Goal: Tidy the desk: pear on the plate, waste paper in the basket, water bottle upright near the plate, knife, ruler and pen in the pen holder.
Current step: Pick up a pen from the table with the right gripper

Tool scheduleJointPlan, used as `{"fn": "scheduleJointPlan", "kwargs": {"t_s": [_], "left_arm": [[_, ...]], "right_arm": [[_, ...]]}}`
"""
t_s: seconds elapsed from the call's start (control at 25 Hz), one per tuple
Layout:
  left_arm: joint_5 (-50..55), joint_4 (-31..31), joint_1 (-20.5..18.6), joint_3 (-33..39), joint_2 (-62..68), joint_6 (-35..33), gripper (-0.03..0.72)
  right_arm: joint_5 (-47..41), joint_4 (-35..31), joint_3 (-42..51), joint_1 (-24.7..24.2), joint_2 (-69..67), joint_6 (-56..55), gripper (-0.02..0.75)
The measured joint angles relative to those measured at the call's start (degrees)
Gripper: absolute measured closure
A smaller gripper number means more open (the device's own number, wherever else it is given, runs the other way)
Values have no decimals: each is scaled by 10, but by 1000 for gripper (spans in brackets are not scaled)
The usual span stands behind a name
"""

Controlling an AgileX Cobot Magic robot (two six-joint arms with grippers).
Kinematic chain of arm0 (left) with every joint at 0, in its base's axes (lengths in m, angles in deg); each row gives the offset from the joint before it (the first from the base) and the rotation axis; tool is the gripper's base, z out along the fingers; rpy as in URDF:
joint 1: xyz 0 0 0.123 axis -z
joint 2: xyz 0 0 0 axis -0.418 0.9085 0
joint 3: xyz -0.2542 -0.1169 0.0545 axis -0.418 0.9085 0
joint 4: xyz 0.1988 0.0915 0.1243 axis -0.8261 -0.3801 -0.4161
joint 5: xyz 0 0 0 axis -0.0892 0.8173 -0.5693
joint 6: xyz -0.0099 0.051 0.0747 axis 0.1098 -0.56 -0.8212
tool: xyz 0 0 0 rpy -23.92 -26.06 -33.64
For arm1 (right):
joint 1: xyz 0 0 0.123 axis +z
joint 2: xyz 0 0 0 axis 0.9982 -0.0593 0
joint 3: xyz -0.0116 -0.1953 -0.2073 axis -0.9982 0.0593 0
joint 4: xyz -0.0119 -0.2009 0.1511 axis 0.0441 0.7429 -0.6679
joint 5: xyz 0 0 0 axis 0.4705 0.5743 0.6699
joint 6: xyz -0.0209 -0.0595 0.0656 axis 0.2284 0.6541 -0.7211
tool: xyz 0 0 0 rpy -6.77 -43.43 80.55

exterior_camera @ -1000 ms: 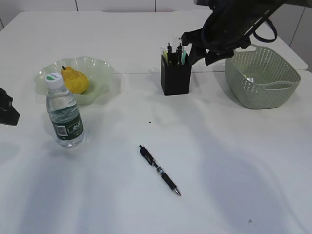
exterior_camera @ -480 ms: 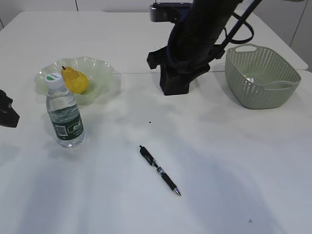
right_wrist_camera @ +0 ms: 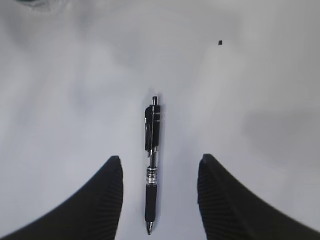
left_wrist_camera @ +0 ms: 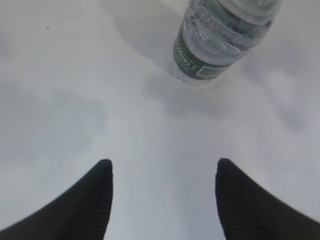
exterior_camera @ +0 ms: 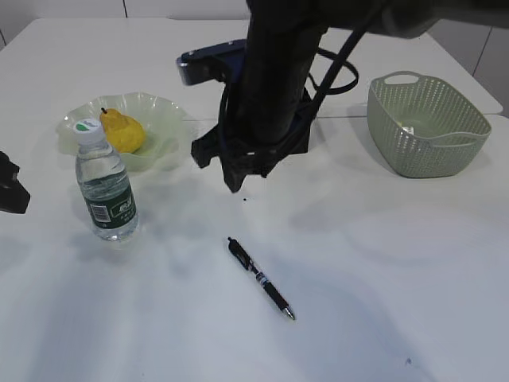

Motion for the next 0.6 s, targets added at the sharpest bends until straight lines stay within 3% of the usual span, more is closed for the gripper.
{"fn": "scheduleJointPlan", "kwargs": {"t_s": [0.28,0.6], "left_arm": [[0,0,0,0,0,0,232],[0,0,0,0,0,0,232]], "right_arm": [[-5,20,0,32,-54,-7,374],[-5,29,0,34,-94,-21,374]]}}
